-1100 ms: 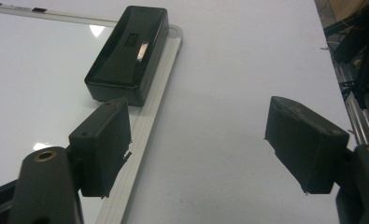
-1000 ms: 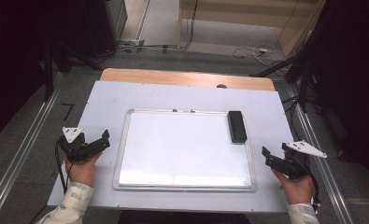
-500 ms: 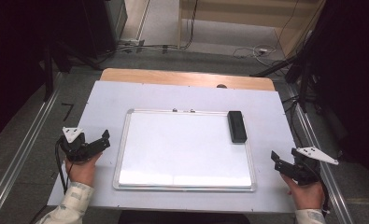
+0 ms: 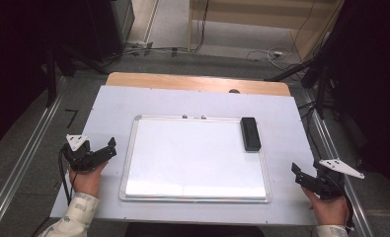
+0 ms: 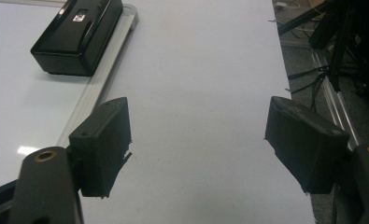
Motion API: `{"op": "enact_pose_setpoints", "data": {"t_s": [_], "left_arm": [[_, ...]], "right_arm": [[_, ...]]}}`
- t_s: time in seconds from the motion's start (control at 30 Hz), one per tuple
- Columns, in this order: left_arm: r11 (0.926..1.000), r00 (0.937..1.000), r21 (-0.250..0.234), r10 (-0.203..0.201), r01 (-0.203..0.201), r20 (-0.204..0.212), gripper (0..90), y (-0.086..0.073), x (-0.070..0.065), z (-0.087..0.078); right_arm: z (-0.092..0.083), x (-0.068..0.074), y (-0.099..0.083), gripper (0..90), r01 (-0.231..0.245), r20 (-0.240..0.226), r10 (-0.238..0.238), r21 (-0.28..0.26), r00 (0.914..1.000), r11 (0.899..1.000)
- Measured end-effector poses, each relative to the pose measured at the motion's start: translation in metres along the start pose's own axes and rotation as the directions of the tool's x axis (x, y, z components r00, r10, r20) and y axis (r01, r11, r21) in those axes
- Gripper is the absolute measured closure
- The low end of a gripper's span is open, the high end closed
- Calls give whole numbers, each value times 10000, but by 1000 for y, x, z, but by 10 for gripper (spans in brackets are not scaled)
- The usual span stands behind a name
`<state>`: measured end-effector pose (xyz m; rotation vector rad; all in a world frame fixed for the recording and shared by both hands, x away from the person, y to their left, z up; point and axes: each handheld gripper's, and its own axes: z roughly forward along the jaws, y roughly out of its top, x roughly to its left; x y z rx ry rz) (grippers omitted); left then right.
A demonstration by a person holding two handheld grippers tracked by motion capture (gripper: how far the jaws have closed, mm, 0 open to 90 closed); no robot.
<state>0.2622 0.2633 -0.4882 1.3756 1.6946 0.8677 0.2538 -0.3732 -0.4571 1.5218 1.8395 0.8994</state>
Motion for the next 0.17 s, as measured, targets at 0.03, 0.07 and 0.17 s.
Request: {"op": "enact_pose_setpoints", "data": {"t_s": [0.03,0.07,0.17], "left_arm": [[10000,10000,5,4,-4,6,12,0,0,0],[10000,10000,1,-7,7,14,12,0,0,0],[10000,10000,15,-2,2,14,11,0,0,0]], "right_arm": [[0,-1,-1,211,-30,9,30,6,10000,10000],[-1,-2,-2,210,-43,27,43,9,10000,10000],[-2,-6,-4,205,-120,99,120,-7,9999,9999]]}}
